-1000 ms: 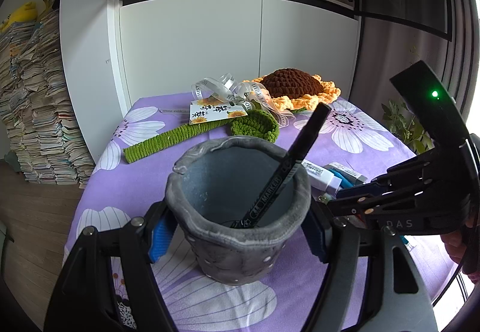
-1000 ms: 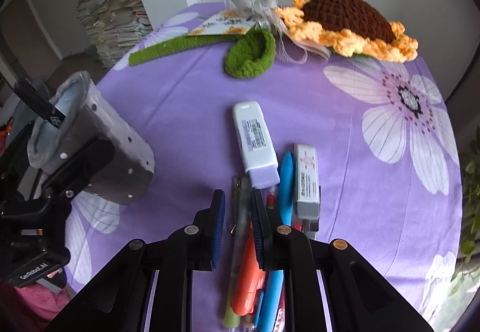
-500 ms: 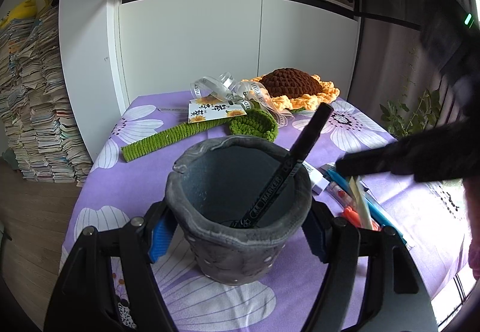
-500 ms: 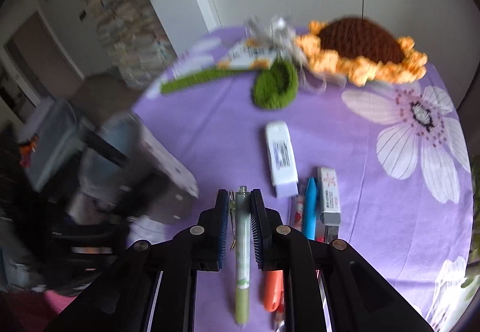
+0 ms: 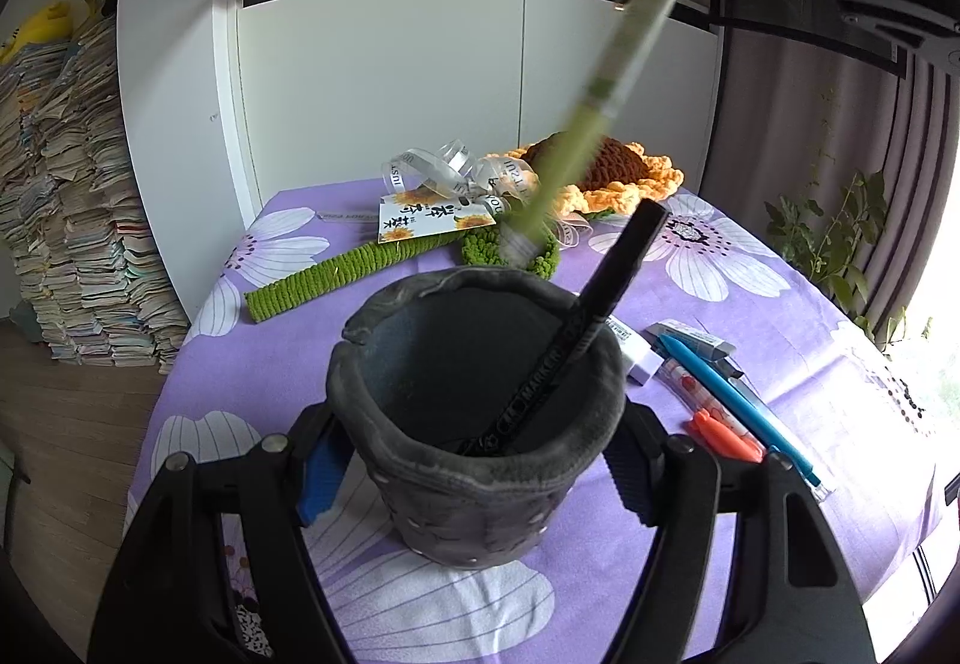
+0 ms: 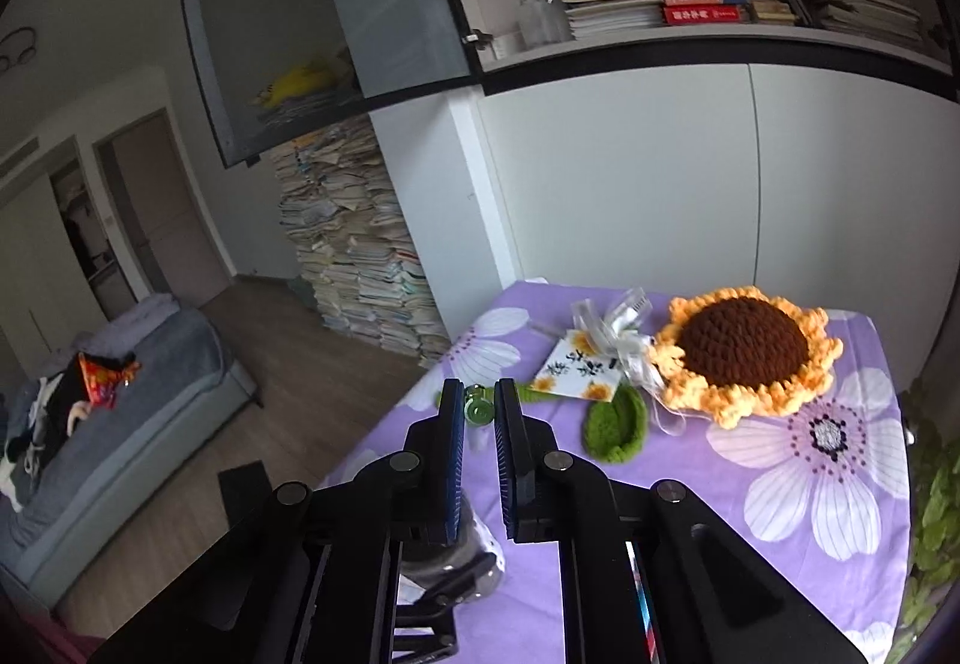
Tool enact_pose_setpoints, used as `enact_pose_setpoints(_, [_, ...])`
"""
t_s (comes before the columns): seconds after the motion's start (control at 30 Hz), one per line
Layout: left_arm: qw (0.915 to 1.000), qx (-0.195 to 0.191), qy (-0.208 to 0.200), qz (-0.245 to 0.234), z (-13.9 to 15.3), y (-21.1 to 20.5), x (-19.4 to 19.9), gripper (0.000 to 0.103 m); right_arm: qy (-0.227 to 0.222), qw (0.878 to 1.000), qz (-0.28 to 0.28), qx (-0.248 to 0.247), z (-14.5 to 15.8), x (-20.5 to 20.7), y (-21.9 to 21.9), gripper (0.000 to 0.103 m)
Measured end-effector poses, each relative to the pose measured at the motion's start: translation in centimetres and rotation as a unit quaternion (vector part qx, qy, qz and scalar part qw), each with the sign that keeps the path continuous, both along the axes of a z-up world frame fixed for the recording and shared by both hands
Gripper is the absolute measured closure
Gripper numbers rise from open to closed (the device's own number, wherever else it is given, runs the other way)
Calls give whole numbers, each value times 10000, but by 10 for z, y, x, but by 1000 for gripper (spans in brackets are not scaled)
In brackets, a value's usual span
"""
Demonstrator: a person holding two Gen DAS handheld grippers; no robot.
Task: Organize stationery
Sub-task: 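Lift the green pen with the right gripper and drop it into the cup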
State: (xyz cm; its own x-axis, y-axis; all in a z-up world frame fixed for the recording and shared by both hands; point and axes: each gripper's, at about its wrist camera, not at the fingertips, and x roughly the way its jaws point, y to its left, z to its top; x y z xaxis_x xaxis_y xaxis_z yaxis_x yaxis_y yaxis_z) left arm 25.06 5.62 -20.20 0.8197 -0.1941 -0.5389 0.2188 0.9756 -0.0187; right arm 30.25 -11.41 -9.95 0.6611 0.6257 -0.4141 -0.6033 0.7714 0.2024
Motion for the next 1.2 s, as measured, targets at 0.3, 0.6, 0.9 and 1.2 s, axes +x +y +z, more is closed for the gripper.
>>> enact_pose_setpoints(0.3, [10000,1,0,1,0,0,0,32,-149,9996,242,40,7,-17,1,92])
enact_pose_setpoints(0.6, [10000,4,0,1,0,0,0,32,479,9974,460,-287,-28,6,25,92])
enact_pose_setpoints(0.9, [10000,-12,7,-6,0,1,1,32,1028,9924,568,-364,-57,26,36,92])
enact_pose_setpoints(1.2, [10000,2,90,-2,-2,0,3,32,1210,9910,562,-106,-59,24,24,92])
